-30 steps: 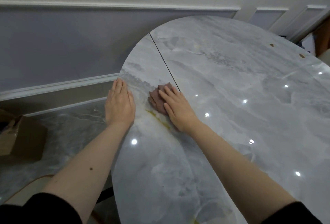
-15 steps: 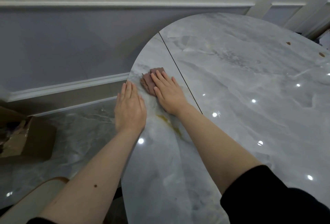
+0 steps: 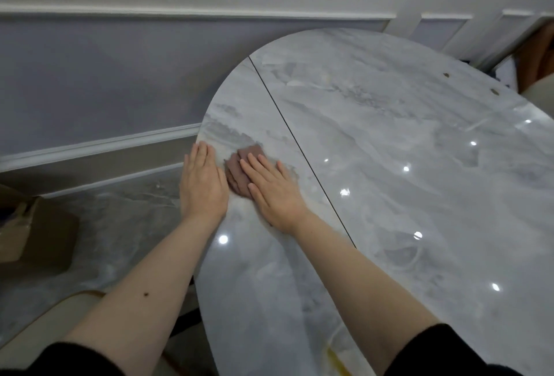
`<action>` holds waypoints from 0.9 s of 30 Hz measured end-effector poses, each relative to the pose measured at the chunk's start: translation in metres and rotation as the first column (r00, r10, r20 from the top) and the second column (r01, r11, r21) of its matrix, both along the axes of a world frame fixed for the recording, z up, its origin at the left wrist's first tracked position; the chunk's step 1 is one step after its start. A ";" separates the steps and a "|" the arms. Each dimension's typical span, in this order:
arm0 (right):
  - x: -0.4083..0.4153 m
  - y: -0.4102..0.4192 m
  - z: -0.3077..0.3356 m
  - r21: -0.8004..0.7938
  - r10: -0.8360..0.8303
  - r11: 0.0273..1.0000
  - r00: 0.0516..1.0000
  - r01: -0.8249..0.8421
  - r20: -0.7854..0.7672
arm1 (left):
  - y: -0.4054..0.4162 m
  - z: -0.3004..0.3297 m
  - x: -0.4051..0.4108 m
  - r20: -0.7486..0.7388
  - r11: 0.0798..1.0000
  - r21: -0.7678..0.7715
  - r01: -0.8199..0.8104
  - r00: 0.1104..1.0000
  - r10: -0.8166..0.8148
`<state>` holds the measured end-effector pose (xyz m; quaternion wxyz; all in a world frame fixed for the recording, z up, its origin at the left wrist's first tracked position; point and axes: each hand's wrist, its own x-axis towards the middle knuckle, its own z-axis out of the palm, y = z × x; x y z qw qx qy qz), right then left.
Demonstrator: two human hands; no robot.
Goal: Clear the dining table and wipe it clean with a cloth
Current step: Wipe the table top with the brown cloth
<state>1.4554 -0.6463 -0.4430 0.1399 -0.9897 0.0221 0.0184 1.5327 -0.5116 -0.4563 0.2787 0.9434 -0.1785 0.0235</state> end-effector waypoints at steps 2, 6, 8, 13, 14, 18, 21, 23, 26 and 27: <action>-0.025 0.005 -0.001 0.014 0.014 1.000 1.000 -0.014 0.003 | 0.004 0.003 -0.014 0.010 0.998 0.064 0.010 1.000 -0.010; -0.071 0.011 -0.004 0.021 0.014 1.000 1.000 -0.015 0.025 | 0.013 0.006 -0.040 0.022 0.990 0.133 0.038 0.999 -0.041; -0.088 0.013 -0.008 0.075 0.009 0.997 0.998 -0.013 0.058 | 0.016 0.005 -0.049 0.025 0.987 0.150 0.056 0.998 -0.060; -0.104 0.022 0.006 0.427 -0.213 0.900 0.945 0.090 0.250 | 0.024 0.005 -0.060 0.024 0.980 0.179 0.093 0.995 -0.098; -0.105 0.019 0.015 0.480 -0.274 0.865 0.937 0.142 0.216 | 0.024 0.004 -0.061 0.023 0.979 0.179 0.095 0.995 -0.101; -0.110 0.008 0.020 0.171 -0.234 0.963 0.962 0.208 0.142 | 0.022 0.001 -0.062 0.020 0.980 0.183 0.074 0.997 -0.079; -0.110 0.008 0.005 -0.016 -0.200 0.980 0.979 0.199 -0.045 | 0.021 0.000 -0.062 0.025 0.981 0.183 0.063 0.997 -0.069; -0.102 0.007 -0.001 -0.045 -0.241 0.970 0.970 0.239 -0.042 | 0.021 0.000 -0.062 0.036 0.982 0.181 0.056 0.997 -0.064; -0.074 0.003 -0.002 -0.059 -0.295 0.954 0.955 0.294 -0.009 | 0.020 0.001 -0.061 0.042 0.985 0.169 0.035 0.998 -0.043; -0.063 0.000 -0.003 -0.056 -0.306 0.950 0.952 0.306 -0.001 | 0.020 0.002 -0.061 0.039 0.985 0.170 0.031 0.999 -0.038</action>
